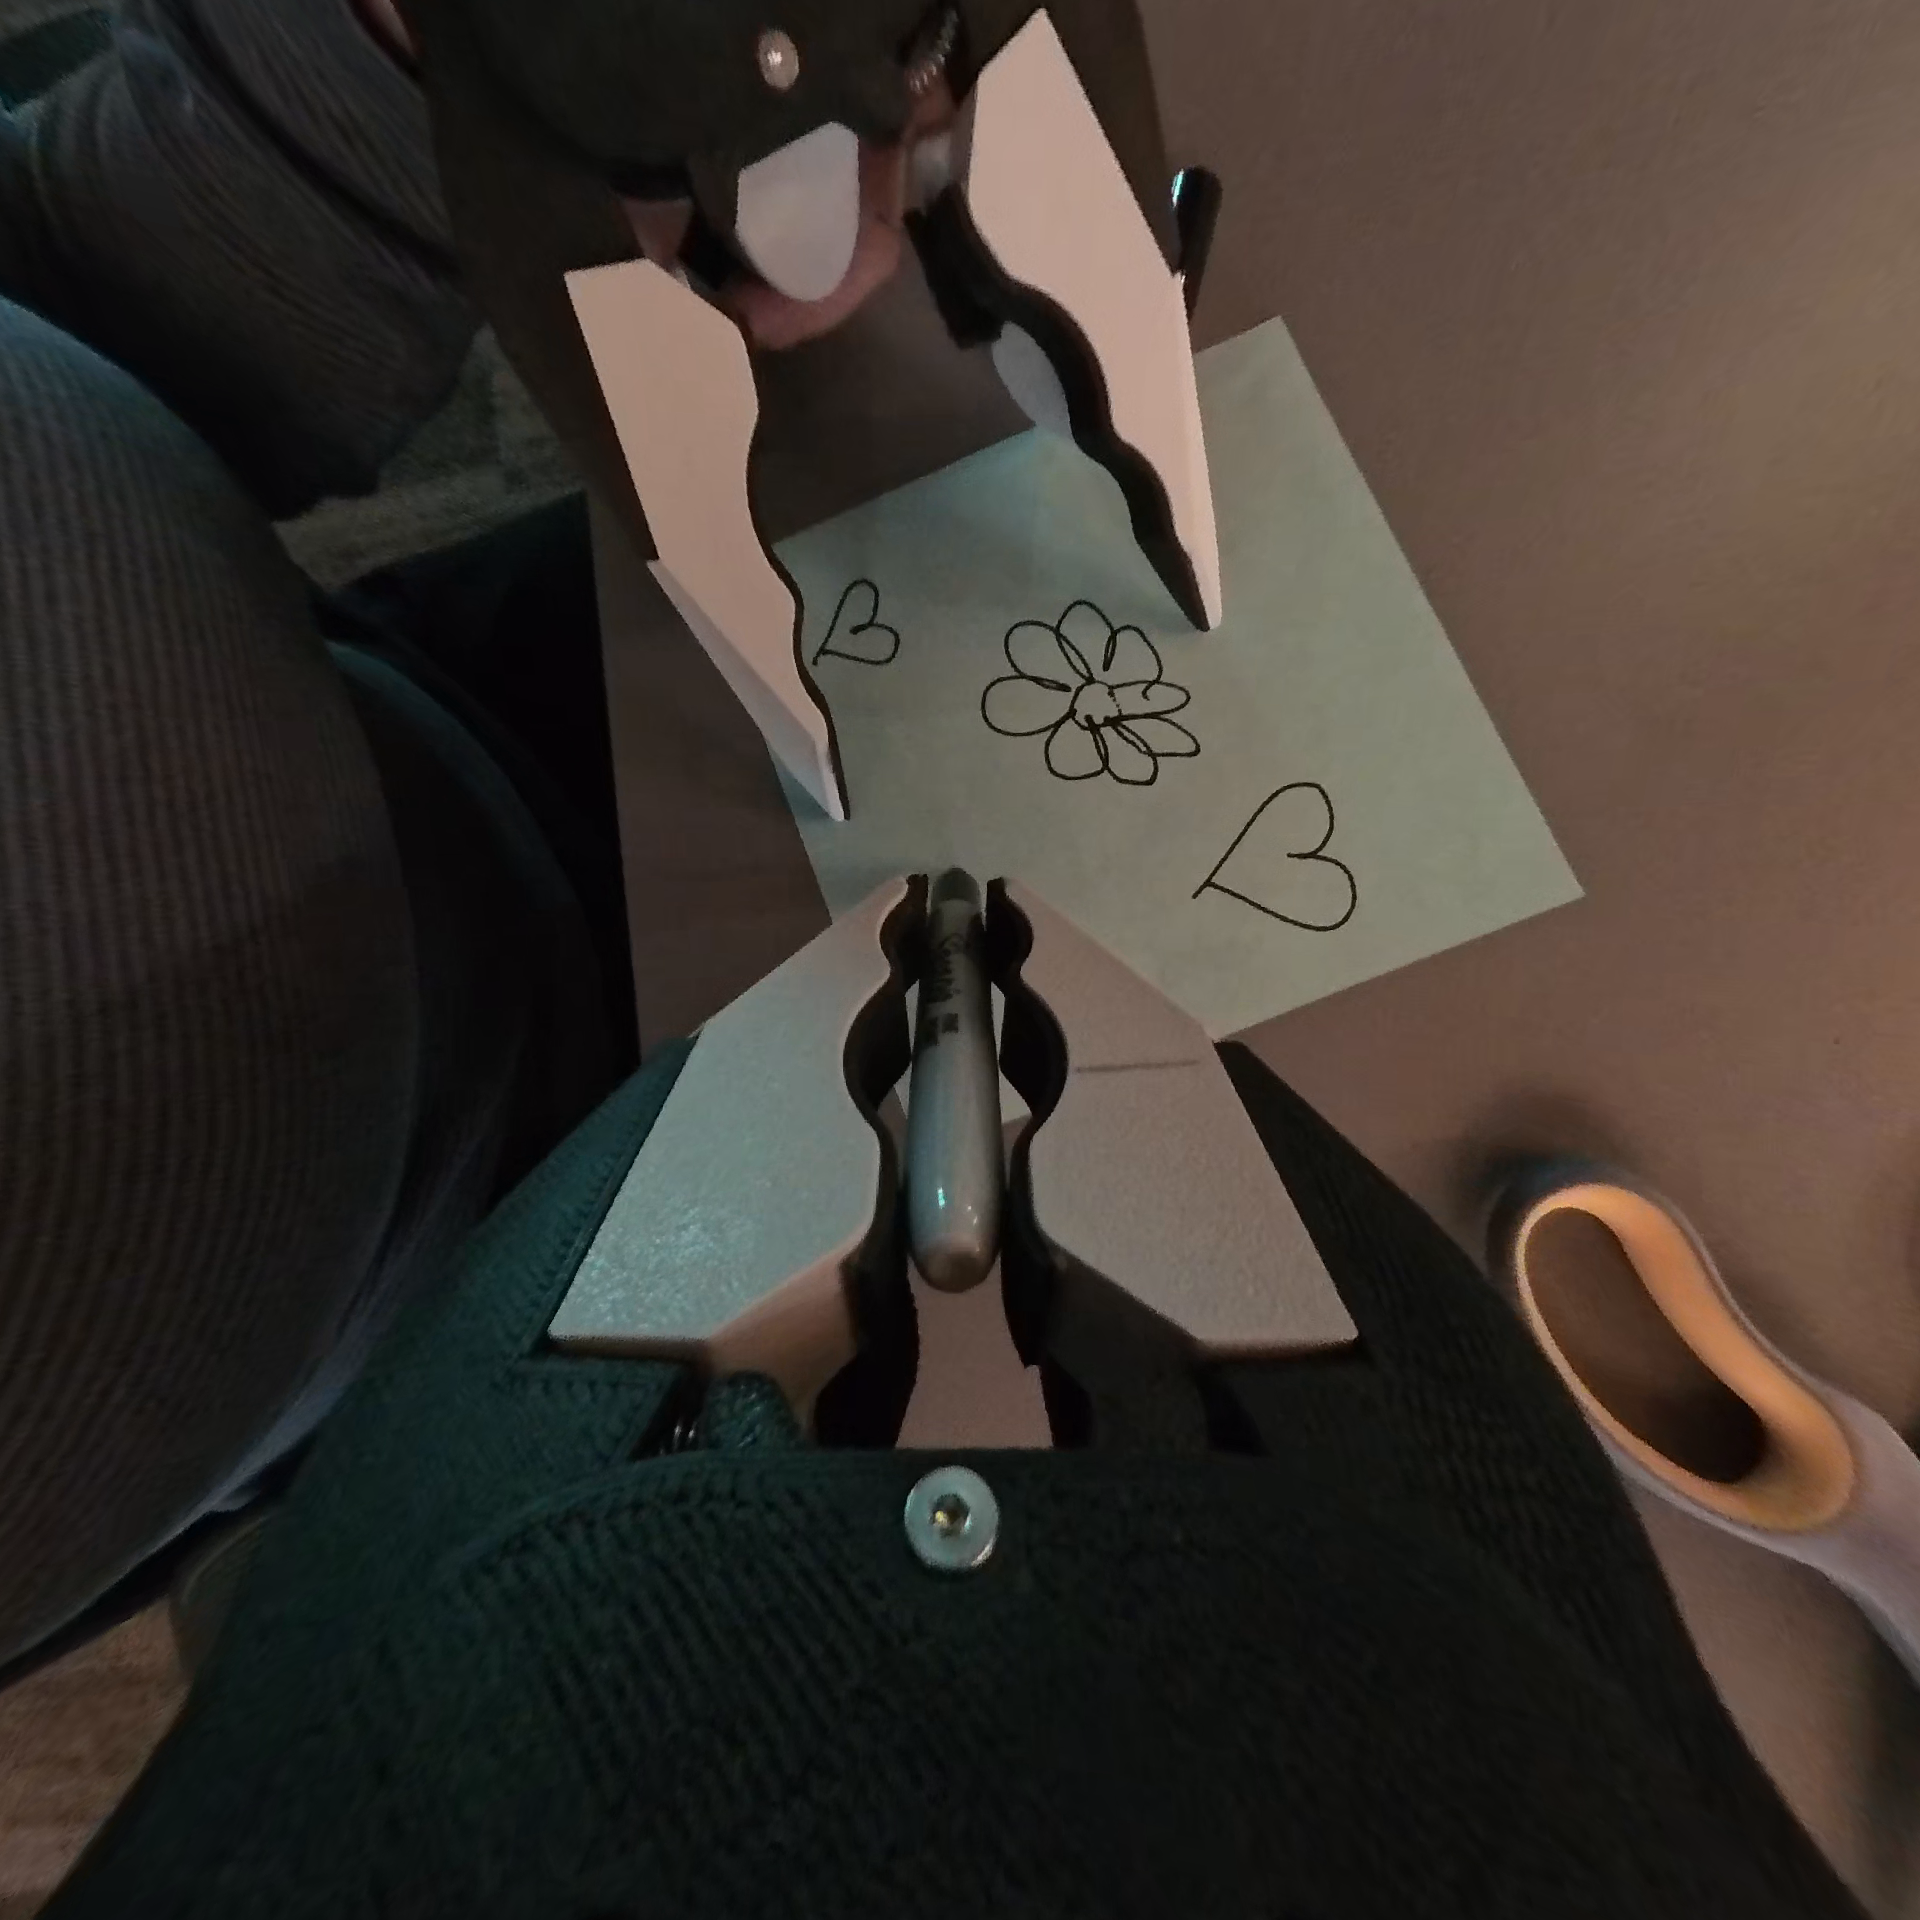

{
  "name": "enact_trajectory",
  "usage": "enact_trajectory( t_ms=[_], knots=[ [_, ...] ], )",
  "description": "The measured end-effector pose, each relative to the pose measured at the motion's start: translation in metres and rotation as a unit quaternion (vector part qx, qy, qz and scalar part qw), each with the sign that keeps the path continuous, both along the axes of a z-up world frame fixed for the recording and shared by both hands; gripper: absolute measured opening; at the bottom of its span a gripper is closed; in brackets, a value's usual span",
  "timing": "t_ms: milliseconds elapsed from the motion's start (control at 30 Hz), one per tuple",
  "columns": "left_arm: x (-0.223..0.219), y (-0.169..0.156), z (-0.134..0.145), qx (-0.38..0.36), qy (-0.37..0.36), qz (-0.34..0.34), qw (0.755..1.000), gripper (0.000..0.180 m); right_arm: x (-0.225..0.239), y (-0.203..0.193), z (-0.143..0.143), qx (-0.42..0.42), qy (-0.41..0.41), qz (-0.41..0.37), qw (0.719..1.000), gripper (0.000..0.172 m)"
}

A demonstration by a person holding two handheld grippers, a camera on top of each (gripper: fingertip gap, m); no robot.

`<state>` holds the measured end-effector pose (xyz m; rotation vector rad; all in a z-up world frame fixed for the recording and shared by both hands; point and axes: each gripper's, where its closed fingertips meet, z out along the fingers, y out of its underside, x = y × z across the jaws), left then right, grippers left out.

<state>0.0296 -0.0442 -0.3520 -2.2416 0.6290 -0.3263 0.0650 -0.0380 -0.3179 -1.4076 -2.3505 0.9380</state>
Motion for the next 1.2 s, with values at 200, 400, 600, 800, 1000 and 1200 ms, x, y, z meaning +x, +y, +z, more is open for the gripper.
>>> enact_trajectory(
  t_ms=[200, 400, 600, 800, 1000, 1200],
  knots=[
    [0.0, 0.0, 0.0, 0.0, 0.0, 0.0, 1.0, 0.09, 0.006, 0.0, 0.0, 0.0, -0.008, 0.002, 1.0, 0.008],
    [0.0, 0.0, 0.0, 0.0, 0.0, 0.001, 1.0, 0.09, 0.006, 0.005, 0.0, -0.002, -0.005, -0.01, 1.0, 0.008],
    [0.0, 0.0, 0.0, 0.0, 0.0, 0.001, 1.0, 0.09, 0.008, 0.005, 0.0, 0.0, -0.009, -0.009, 1.0, 0.009],
    [0.0, 0.0, 0.0, 0.0, 0.0, 0.001, 1.0, 0.09, 0.012, 0.012, 0.0, 0.007, -0.013, -0.018, 1.0, 0.009],
    [0.0, 0.0, 0.0, 0.0, 0.002, 0.003, 1.0, 0.09, 0.005, 0.017, 0.014, -0.012, 0.021, -0.033, 0.999, 0.008],
    [-0.018, -0.009, 0.016, 0.023, -0.028, 0.05, 0.998, 0.107, -0.021, 0.035, 0.041, -0.014, 0.099, -0.062, 0.993, 0.008]
  ],
)
